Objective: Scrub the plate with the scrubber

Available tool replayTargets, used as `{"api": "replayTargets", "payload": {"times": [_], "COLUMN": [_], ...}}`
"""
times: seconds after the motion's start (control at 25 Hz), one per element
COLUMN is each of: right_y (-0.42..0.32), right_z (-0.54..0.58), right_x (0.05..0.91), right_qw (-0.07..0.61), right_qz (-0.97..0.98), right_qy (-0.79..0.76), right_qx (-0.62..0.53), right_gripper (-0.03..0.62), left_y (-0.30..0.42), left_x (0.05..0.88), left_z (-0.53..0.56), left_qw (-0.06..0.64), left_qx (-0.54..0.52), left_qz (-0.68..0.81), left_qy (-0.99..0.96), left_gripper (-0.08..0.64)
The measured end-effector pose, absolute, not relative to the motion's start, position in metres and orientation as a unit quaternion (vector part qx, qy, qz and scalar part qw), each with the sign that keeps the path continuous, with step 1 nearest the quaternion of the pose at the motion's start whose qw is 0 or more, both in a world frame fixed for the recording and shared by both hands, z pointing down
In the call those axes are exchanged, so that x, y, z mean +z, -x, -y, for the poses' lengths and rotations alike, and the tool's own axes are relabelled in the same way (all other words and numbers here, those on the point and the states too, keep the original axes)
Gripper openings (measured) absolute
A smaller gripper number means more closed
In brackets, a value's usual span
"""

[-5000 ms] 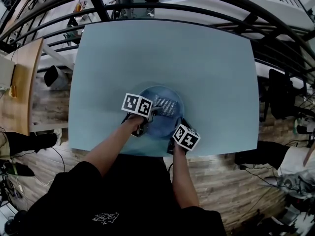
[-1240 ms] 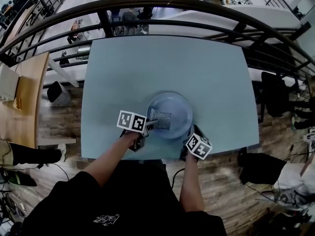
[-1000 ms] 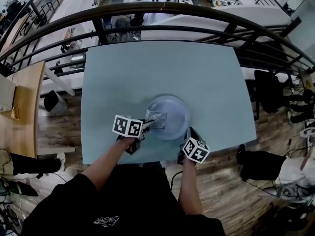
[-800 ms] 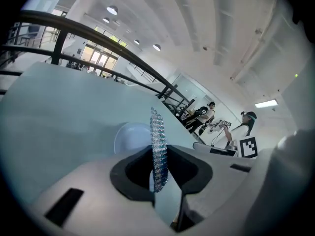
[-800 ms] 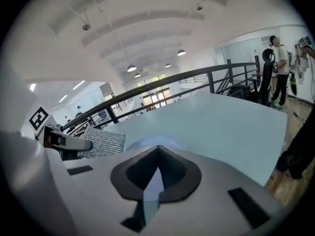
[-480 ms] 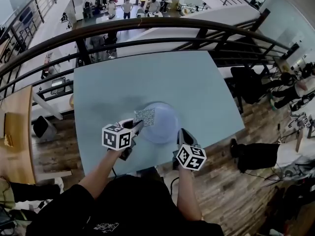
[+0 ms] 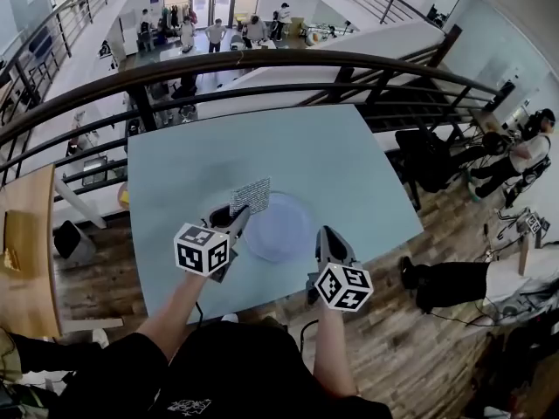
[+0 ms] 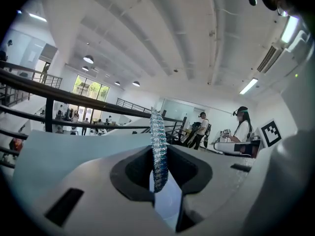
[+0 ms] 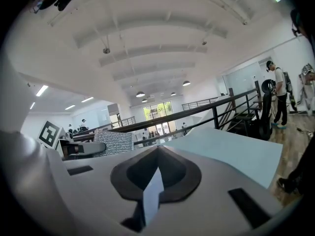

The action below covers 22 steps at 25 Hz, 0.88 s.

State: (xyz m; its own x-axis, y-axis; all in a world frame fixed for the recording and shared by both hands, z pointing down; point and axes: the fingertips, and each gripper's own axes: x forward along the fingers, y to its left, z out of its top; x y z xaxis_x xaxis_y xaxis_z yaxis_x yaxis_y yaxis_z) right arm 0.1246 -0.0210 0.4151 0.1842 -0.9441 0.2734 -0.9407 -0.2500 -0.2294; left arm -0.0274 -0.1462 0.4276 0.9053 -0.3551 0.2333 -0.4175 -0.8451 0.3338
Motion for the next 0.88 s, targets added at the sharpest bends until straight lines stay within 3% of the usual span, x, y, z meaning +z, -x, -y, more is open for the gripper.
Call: {"api": "replayTargets", "payload": {"times": [0.48,0.88], "right_y": [-0.143,-0.135], "right_z": [0.032,0.024], "right_x": [0.347,0.286], "right_qw": [0.015,0.002], "right_qz": [-0.655,-0.670], "right_qy": [0.747,0.742], "right_qx": [-0.112,-0.034], "right_gripper": [0.006,0.006], "left_y": [0.007,0.013], "left_x": [0.347,0.294], "left_z": [0.137,0.129], "left_qw": [0.065,0.017], "left_qx": [0.020,-0.025], "left_qz": [0.240,0.263], "left_qy": [-0.968,-0.964], "left_gripper": [0.087,0.087]}}
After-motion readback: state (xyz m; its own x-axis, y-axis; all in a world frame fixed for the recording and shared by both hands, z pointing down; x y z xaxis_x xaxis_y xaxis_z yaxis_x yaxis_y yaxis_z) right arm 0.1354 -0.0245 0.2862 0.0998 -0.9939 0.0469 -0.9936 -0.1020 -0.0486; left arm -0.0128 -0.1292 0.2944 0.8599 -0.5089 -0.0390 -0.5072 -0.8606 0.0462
